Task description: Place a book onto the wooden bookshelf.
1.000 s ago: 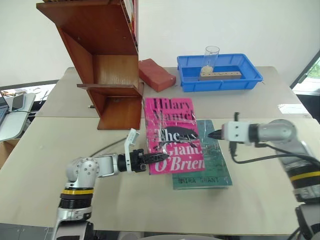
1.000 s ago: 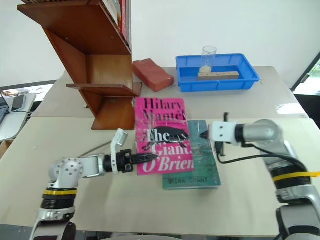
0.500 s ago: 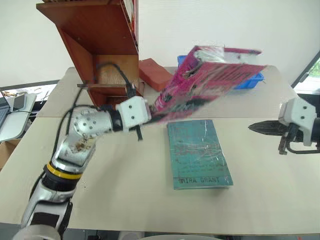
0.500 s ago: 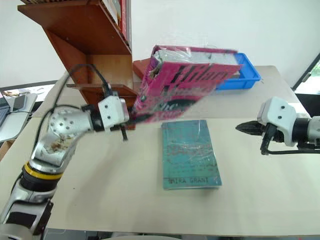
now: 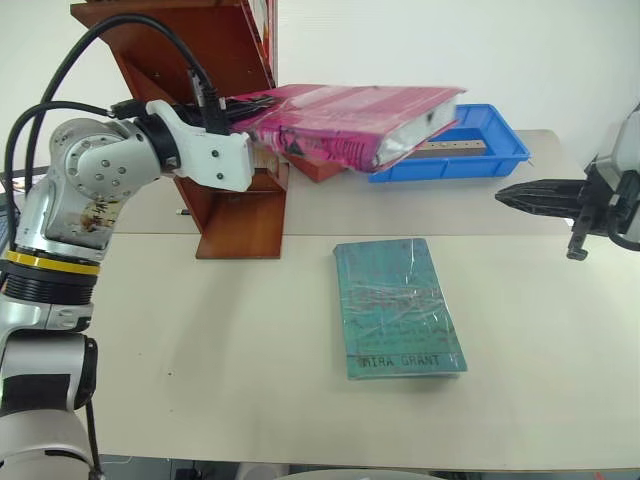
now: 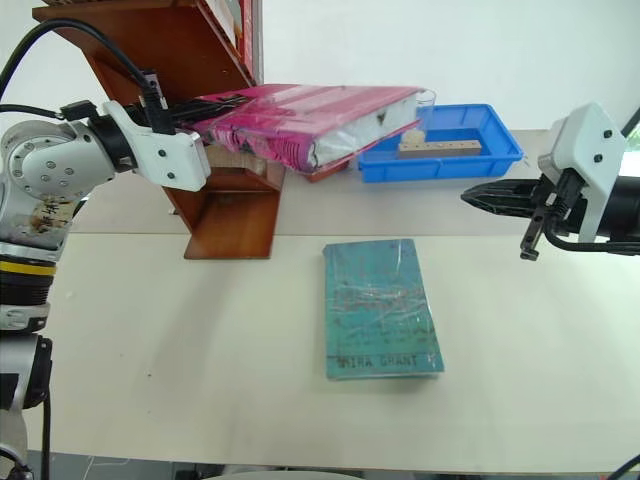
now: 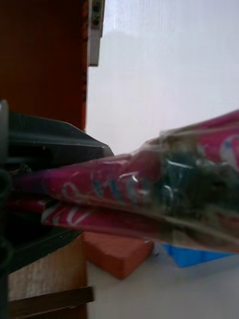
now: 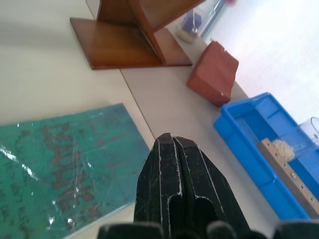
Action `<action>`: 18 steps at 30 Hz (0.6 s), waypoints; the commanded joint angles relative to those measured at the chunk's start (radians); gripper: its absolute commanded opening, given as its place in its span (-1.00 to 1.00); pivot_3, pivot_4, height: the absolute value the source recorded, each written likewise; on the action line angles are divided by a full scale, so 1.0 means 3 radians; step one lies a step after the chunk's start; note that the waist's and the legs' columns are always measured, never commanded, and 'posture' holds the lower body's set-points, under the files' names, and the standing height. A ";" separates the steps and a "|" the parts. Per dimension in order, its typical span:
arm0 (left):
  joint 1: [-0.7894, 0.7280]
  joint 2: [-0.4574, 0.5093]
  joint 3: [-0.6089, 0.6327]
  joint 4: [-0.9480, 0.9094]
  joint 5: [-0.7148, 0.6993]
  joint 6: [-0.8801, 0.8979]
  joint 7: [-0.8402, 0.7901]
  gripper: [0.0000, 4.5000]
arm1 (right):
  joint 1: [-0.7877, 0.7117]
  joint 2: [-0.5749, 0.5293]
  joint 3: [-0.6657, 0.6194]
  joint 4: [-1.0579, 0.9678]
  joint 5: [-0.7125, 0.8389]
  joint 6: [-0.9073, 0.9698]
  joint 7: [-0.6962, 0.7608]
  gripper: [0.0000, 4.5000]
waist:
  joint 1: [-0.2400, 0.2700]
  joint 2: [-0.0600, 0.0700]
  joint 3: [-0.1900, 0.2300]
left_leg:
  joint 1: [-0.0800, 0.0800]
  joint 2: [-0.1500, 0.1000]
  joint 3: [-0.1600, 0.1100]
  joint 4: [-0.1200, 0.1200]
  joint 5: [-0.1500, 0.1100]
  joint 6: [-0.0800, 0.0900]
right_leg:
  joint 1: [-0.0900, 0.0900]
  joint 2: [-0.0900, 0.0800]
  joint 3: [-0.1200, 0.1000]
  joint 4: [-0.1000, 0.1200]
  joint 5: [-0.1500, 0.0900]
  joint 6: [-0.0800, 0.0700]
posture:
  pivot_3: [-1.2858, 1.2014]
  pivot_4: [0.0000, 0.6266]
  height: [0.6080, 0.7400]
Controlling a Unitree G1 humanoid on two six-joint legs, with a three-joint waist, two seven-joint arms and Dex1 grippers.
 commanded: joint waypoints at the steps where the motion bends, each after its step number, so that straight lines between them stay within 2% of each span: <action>1: -0.0015 0.0190 0.0148 -0.0003 0.0098 0.0094 -0.0026 -0.90 | -0.0311 0.0036 0.0041 0.0000 0.0116 0.0076 -0.0084 -1.00 | -0.0007 0.0001 0.0003 | 0.0000 0.0000 0.0000 -0.0001 0.0000 0.0000 | -0.0001 0.0000 0.0000 0.0002 0.0000 0.0000 | 0.03 -0.52 -0.38; 8: 0.0185 0.0519 0.0163 -0.0106 0.0238 0.0625 -0.0350 -0.90 | -0.0700 0.0238 0.0272 0.0093 0.0116 0.0068 -0.0122 -1.00 | -0.0012 0.0002 0.0005 | 0.0002 0.0002 0.0001 -0.0006 0.0000 0.0000 | -0.0007 0.0000 -0.0003 0.0011 -0.0001 0.0000 | 0.03 -0.52 -0.38; 11: 0.0270 0.0611 0.0163 -0.0163 0.0184 0.0844 -0.0587 -0.90 | -0.0827 0.0337 0.0341 0.0120 0.0115 0.0036 -0.0137 -1.00 | -0.0006 0.0002 0.0006 | -0.0001 0.0003 0.0003 -0.0007 0.0000 0.0000 | -0.0033 0.0000 -0.0003 0.0016 -0.0001 0.0000 | 0.03 -0.52 -0.38; 18: 0.0304 0.0698 0.0153 -0.0103 0.0316 0.0906 -0.0617 -0.90 | -0.0918 0.0463 0.0417 0.0105 0.0093 0.0030 -0.0147 -1.00 | 0.0002 0.0001 0.0005 | -0.0005 0.0005 0.0005 -0.0012 0.0002 0.0003 | -0.0046 0.0002 -0.0003 0.0022 0.0005 -0.0009 | 0.03 -0.52 -0.38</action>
